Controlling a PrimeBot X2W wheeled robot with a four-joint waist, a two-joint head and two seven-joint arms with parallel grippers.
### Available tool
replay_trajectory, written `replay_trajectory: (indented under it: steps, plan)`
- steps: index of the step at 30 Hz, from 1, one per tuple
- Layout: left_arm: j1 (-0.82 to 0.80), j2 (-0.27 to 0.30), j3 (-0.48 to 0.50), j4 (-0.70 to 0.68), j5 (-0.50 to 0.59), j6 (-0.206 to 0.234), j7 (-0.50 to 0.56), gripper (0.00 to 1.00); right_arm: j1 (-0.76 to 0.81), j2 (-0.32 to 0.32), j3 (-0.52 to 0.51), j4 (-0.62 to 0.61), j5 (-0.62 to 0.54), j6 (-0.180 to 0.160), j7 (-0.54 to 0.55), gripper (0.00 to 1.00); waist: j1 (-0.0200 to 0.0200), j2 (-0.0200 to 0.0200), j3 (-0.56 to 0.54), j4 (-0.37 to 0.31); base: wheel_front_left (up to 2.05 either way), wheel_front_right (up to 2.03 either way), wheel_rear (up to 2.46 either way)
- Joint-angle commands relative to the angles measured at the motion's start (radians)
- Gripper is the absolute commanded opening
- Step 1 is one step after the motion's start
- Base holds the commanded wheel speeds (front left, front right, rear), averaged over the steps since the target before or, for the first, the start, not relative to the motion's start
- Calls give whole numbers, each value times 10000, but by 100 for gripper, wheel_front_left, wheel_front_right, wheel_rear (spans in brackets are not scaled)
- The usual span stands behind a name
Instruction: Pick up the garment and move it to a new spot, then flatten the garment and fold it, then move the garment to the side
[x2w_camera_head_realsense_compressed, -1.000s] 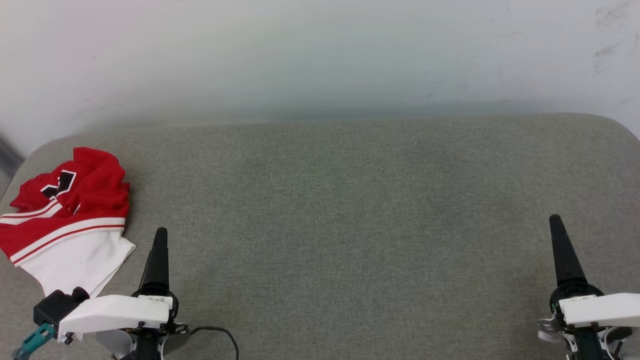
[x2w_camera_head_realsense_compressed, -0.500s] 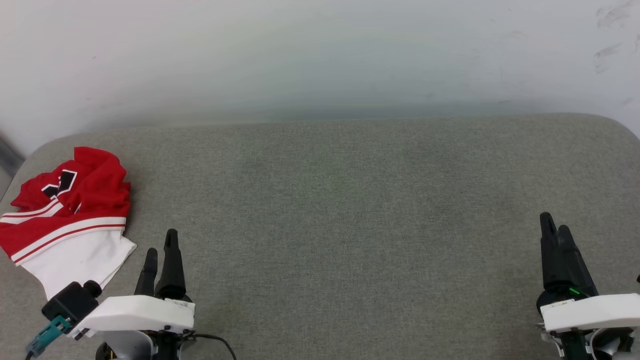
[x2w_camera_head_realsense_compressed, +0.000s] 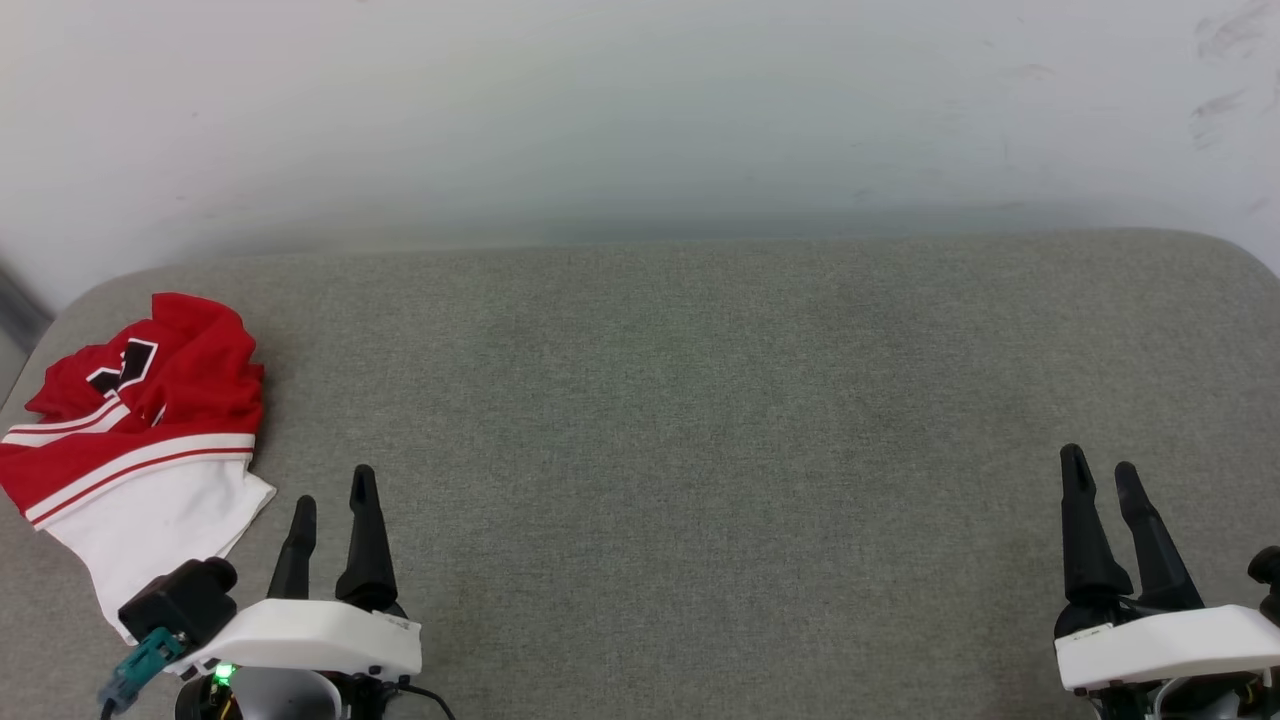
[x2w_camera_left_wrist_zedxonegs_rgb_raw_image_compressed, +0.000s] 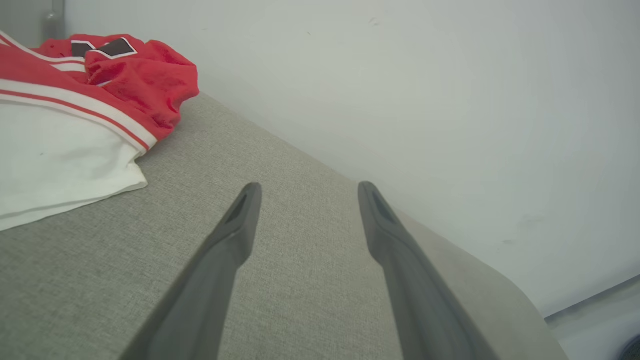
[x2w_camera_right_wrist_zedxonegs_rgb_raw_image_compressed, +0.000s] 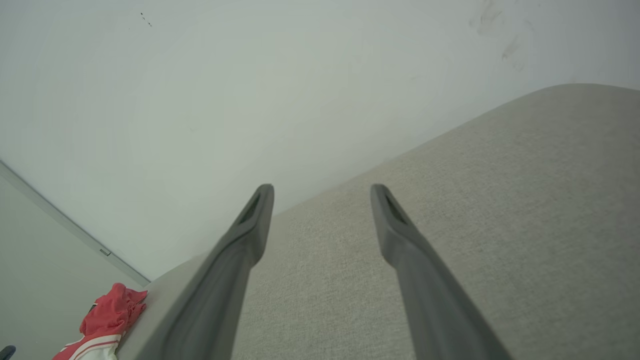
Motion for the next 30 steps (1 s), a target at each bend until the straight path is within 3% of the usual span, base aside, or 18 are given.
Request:
replay_trajectory:
  steps: [1,30]
  plan:
    - [20,25,-80,-149,463,46,-131,100,-4,0,22,-186,-454,0,-119,100,0,0,-1,4,0,0,0]
    - [279,187,-865,-200,3442,322,-842,100,370,6,75,-385,-3194,0,-827,100,0,0,-11,37,0,0,0]
